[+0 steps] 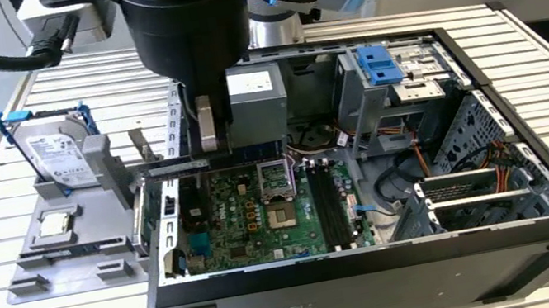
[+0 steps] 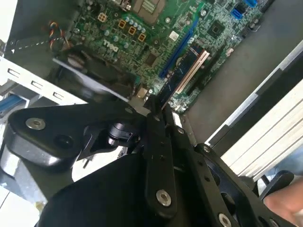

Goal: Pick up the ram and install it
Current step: 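Pick up the ram and move it above insertion slot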

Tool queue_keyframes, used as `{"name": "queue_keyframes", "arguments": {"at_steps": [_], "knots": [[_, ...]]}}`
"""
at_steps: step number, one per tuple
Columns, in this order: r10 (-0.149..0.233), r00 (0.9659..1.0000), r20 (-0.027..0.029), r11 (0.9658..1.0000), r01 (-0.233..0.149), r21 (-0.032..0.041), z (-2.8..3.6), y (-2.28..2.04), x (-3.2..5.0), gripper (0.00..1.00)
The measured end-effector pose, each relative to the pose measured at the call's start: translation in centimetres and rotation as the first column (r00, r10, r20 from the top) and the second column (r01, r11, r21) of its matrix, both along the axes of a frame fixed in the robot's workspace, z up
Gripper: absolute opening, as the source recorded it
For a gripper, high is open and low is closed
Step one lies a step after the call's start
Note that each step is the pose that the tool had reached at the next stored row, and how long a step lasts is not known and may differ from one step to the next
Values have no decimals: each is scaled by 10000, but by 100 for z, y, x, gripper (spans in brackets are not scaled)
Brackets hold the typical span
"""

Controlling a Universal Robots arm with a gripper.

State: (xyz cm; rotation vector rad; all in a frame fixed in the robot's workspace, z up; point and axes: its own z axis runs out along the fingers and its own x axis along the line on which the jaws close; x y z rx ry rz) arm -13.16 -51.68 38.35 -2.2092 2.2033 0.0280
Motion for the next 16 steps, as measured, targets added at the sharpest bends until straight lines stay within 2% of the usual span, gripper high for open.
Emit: {"name": "queue_keyframes", "arguments": {"at_steps": [14,16], "knots": [[-1,10000,0,10000,1,1,-6,0,287,0],[0,10000,-14,10000,0,-1,-6,0,336,0]]}}
